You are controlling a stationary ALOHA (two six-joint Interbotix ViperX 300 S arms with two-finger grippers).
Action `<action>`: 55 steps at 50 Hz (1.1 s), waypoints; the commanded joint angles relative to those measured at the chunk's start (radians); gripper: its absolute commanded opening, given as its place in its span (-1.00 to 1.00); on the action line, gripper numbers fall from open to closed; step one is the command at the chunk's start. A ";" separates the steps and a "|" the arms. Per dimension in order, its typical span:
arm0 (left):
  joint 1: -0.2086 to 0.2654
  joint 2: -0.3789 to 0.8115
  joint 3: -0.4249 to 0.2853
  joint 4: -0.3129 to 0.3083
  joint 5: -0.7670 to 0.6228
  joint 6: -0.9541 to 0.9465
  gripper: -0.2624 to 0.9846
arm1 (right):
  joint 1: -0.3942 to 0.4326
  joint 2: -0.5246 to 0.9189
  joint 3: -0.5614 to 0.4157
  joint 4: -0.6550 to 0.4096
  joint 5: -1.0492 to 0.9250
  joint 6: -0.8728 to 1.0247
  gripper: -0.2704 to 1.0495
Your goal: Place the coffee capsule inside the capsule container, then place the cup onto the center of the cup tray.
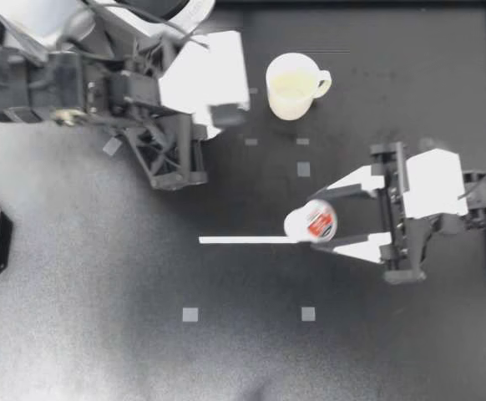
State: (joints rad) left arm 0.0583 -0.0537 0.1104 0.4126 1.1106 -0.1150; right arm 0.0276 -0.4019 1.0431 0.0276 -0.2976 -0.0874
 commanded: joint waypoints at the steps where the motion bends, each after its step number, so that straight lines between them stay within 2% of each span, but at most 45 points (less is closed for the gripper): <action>1: -0.052 0.023 -0.077 0.187 0.140 -0.061 -0.39 | -0.009 -0.026 -0.002 -0.002 -0.020 -0.005 0.12; 2: -0.066 0.034 -0.083 0.236 0.167 -0.081 -0.39 | -0.009 -0.028 0.003 0.000 -0.025 -0.005 0.12; 3: -0.087 0.049 -0.092 0.311 0.206 -0.109 -0.39 | -0.009 -0.029 0.005 -0.002 -0.029 -0.006 0.12; 8: -0.152 0.097 -0.092 0.540 0.307 -0.179 -0.39 | -0.009 -0.031 0.015 -0.002 -0.054 -0.012 0.12; 11: -0.181 0.123 -0.083 0.644 0.345 -0.206 -0.39 | -0.009 -0.029 0.018 -0.002 -0.063 -0.015 0.12; 14: -0.204 0.146 -0.074 0.709 0.365 -0.222 -0.39 | -0.009 -0.026 0.020 -0.002 -0.066 -0.020 0.12; 18: -0.221 0.167 -0.058 0.742 0.367 -0.247 -0.39 | -0.009 -0.025 0.018 -0.002 -0.067 -0.026 0.11; 25: -0.224 0.187 -0.003 0.776 0.382 -0.307 -0.39 | -0.009 -0.023 0.020 0.000 -0.074 -0.028 0.11; 34: -0.224 0.186 0.097 0.930 0.413 -0.416 -0.39 | -0.009 -0.020 0.020 -0.002 -0.087 -0.029 0.11; 40: -0.224 0.172 0.140 1.002 0.422 -0.459 -0.39 | -0.011 -0.015 0.020 -0.002 -0.104 -0.029 0.11; 55: -0.222 0.166 0.204 1.083 0.419 -0.459 -0.39 | -0.011 0.009 0.014 0.000 -0.129 -0.029 0.11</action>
State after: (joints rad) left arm -0.1657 0.1519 0.3145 1.4696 1.5232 -0.5722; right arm 0.0245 -0.3927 1.0738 0.0276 -0.4126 -0.1150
